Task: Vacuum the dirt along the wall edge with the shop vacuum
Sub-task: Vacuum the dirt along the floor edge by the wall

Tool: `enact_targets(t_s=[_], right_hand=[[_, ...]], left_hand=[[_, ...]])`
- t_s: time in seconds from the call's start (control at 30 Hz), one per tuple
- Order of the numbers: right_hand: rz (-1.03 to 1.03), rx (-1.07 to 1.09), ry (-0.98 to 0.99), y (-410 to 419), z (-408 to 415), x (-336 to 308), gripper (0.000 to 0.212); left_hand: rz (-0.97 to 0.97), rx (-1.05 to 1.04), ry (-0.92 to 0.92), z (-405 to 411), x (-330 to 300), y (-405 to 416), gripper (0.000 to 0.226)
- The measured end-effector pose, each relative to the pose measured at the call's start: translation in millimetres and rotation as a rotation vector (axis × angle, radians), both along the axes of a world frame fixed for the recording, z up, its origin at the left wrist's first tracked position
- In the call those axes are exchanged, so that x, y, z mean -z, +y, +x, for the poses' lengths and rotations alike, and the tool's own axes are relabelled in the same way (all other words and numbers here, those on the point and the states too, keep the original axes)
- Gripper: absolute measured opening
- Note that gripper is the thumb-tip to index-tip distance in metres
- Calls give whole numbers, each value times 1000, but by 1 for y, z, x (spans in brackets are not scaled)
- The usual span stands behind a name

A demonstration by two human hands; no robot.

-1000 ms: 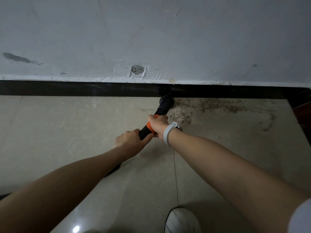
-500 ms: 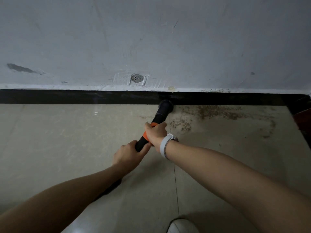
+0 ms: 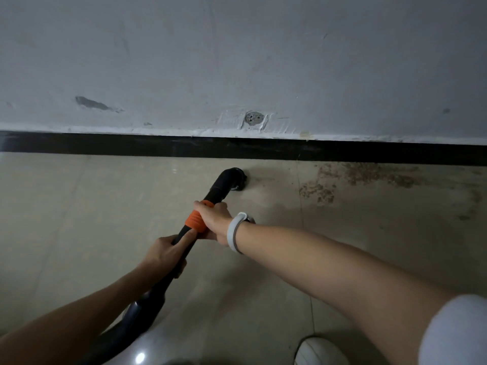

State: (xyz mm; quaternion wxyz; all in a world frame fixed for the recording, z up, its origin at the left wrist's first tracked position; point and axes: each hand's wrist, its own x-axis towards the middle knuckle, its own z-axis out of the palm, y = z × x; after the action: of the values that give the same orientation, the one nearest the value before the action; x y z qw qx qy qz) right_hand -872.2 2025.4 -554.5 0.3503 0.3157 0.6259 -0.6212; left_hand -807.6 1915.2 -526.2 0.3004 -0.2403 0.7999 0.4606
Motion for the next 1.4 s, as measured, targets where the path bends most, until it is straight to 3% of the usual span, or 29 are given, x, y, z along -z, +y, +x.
enact_targets(t_s=[0.43, 0.63, 0.8, 0.9, 1.03, 1.2, 1.33, 1.4], right_hand=[[202, 52, 5, 32, 9, 7, 78], [175, 41, -40, 35, 32, 21, 68], [112, 101, 5, 42, -8, 10, 69], [219, 118, 47, 44, -17, 1, 71], [379, 31, 0, 50, 31, 4, 65], [356, 87, -42, 59, 43, 9, 67], [287, 164, 6, 69, -9, 12, 77], [222, 211, 53, 82, -32, 6, 69]], left_hand=[[151, 68, -134, -6, 0, 41, 55], [175, 113, -153, 14, 4, 37, 53], [119, 143, -60, -21, -1, 45, 61], [96, 170, -40, -32, -4, 57, 64], [157, 171, -119, -1, 6, 59, 54], [179, 261, -166, 6, 7, 62, 52], [101, 255, -43, -35, 7, 75, 64], [52, 257, 14, -53, 7, 87, 68]])
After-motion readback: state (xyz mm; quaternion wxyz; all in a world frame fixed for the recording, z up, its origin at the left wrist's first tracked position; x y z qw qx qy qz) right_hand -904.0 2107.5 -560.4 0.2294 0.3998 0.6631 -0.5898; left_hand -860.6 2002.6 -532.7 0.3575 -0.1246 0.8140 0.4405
